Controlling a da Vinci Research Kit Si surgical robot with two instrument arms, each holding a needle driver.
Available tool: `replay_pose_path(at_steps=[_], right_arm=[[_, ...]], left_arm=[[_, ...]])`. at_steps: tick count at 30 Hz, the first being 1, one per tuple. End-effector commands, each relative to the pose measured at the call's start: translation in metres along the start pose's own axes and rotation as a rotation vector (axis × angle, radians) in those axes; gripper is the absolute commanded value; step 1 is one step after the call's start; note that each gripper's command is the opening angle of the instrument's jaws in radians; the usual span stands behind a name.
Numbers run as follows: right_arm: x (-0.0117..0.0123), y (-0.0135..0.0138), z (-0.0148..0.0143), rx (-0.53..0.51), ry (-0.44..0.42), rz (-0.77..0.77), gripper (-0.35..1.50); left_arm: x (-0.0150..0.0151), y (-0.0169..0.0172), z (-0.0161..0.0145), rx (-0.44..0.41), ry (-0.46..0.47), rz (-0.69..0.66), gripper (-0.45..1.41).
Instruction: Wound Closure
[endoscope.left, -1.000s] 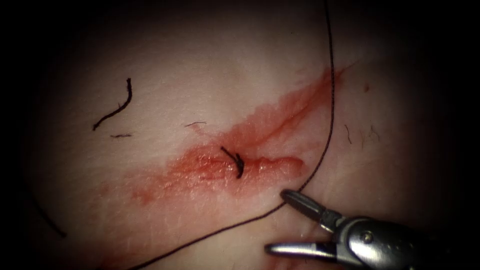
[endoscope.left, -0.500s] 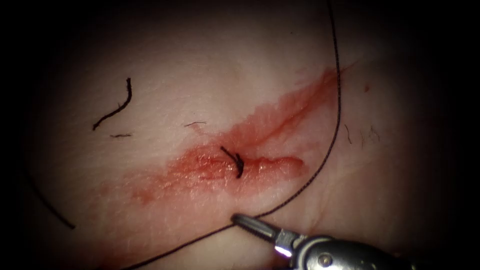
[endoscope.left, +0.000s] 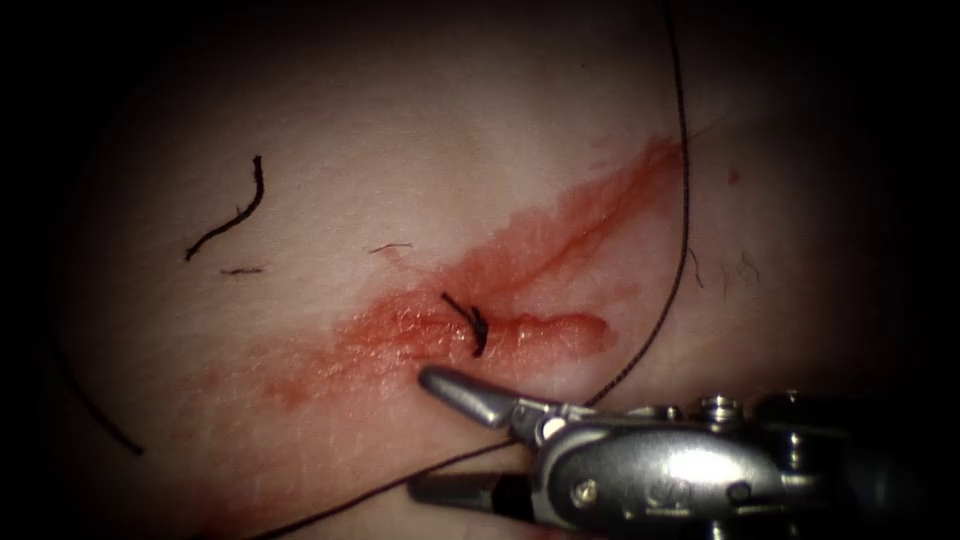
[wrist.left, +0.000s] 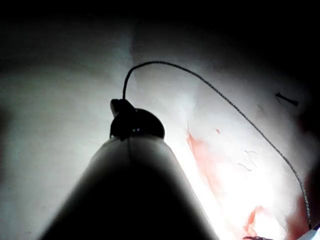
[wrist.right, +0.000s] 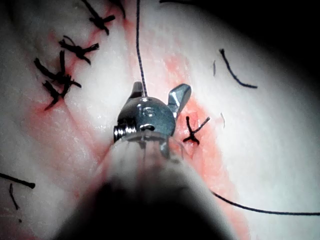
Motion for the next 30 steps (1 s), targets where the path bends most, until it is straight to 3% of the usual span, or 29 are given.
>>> replay_pose_path(at_steps=[1,12,15,17,19,24,26,27,30], right_arm=[[0.0004,0.0007,0.0008,-0.004,-0.001,-0.012,0.93],[0.0008,0.0002,0.0005,0.004,-0.01,-0.032,0.91],[0.0006,0.0001,0.0005,0.006,-0.013,-0.034,0.79],[0.0003,0.0,0.0005,0.008,-0.016,-0.036,0.46],[0.0002,-0.0001,0.0003,0.017,-0.024,-0.038,-0.35],[-0.0003,0.0,0.0,0.041,-0.06,0.002,-0.35],[-0.0008,0.0004,-0.0003,0.031,-0.066,0.022,-0.35],[-0.0012,0.0005,-0.0004,0.029,-0.068,0.029,-0.35],[-0.0024,0.0011,-0.001,0.022,-0.073,0.051,-0.35]], left_arm=[[0.0002,0.0001,0.0008,0.002,0.001,0.0,-0.4],[0.0002,0.0001,0.0009,0.004,-0.006,0.008,-0.32],[0.0001,0.0001,0.001,0.005,-0.006,0.009,-0.32],[0.0001,0.0001,0.001,0.005,-0.006,0.009,-0.23],[0.0,0.0001,0.001,0.006,-0.009,0.015,-0.15],[-0.0005,0.0003,0.001,0.01,-0.009,0.029,0.26],[-0.0011,0.0008,0.001,-0.03,-0.014,0.031,0.96],[-0.0014,0.001,0.0009,-0.059,-0.015,0.034,1.13],[-0.002,0.002,0.0002,-0.141,-0.031,-0.001,1.18]])
